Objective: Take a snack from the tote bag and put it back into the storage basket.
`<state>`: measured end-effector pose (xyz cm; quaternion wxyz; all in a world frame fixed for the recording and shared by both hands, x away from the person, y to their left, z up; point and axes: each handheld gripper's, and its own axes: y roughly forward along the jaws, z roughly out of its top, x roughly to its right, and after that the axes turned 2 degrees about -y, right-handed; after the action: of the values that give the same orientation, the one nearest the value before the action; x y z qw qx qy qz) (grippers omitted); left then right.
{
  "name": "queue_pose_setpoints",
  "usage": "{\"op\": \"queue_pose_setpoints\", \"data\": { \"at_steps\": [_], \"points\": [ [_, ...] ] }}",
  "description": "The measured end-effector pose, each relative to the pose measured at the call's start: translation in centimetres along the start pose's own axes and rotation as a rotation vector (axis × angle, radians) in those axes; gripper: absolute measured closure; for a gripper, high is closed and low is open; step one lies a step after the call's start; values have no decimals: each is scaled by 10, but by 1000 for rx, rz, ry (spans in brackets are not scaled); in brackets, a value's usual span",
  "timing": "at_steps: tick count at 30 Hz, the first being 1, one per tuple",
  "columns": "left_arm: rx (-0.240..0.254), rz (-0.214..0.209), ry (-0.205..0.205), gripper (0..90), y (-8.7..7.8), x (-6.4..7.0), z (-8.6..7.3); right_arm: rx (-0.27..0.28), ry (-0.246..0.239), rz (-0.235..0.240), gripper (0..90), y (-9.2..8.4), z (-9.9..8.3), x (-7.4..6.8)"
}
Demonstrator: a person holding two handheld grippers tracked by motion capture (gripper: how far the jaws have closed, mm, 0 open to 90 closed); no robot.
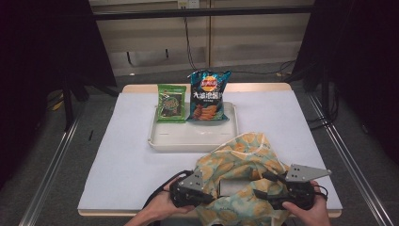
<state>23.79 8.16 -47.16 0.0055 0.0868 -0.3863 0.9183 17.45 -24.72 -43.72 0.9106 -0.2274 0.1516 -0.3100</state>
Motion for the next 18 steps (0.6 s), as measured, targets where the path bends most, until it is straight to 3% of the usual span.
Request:
{"op": "queue_pose_setpoints", "data": {
  "at_steps": [2,4,7,13,18],
  "points": [
    [3,1,-17,898,4,-2,-1,-1,-2,-1,345,0,0,0],
    [-6,26,-2,877,4,-2,0,-3,-1,-1,344,0,-1,0],
    [-2,22,-6,769,1,1,3,-4,-1,4,345,1,-1,-1],
    [135,15,-46,651,-15,0,9,-4,-2,4,349,0,0,0],
    [199,15,-59,607,-24,1,17,0,-5,3,349,-1,1,-1]
  ]
}}
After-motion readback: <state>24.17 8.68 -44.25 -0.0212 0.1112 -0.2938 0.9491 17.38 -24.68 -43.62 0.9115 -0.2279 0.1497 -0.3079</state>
